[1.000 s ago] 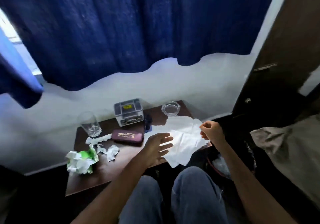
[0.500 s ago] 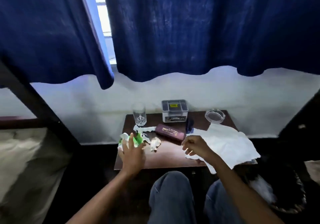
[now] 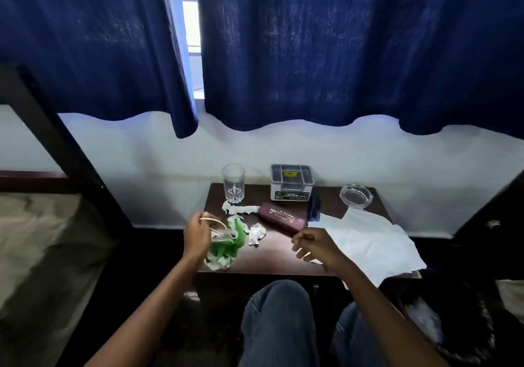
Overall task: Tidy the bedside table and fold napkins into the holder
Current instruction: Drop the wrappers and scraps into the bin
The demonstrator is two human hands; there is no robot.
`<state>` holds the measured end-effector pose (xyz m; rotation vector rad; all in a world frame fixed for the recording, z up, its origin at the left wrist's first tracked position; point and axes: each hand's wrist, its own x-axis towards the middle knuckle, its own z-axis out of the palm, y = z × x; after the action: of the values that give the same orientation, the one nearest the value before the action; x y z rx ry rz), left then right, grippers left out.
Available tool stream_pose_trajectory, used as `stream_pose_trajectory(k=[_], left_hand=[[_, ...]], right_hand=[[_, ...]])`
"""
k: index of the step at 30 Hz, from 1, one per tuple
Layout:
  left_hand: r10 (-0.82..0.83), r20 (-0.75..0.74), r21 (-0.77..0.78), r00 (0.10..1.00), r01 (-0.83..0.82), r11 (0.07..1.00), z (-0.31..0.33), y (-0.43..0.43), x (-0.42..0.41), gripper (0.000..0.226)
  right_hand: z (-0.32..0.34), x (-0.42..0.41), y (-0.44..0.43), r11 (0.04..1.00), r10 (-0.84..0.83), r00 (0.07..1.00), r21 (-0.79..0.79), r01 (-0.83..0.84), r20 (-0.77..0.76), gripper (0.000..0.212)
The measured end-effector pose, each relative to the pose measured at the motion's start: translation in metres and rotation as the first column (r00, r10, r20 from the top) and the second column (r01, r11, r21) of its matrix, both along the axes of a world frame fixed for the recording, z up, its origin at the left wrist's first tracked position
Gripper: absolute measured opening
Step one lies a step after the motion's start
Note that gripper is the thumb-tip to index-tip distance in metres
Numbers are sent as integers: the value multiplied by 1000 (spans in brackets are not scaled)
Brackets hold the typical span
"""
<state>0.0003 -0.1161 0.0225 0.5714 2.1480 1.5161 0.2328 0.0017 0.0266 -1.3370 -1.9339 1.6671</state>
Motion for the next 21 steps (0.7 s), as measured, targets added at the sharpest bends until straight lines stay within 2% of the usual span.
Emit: stream_pose_trajectory(k=[2,4,9,12,15,18,21], left_hand=[[-11,221,122,975,-16,992,14,4,7,31],[-70,353,186,933,3,982,24,9,17,31],[-128,505,233,854,7,972,31,28,39,29],[-122,615,225,779,-24,974,33,37,47,23],[-120,630,172,767,12,985,35,43,61,18],[-179,616,176,767,88,980,38,47,86,29],[-179,533,102,827,148,984,29,52,105,24]], right_hand=[[3,-2,-4,1000,-18,999,-22,18,-33,21],[7,-3,-5,999,-14,997,-53,11,-73,18],[17,3,-11,976,58,981,-198,-95,-186,37],[23,12,-12,930,19,955,-344,-125,-297,32],[21,20,-10,834,-69,916,-527,-164,-395,38],[16,23,-4,811,-137,882,-562,-162,-451,44],[19,29,2,788,-232,833,-599,-142,-502,45]])
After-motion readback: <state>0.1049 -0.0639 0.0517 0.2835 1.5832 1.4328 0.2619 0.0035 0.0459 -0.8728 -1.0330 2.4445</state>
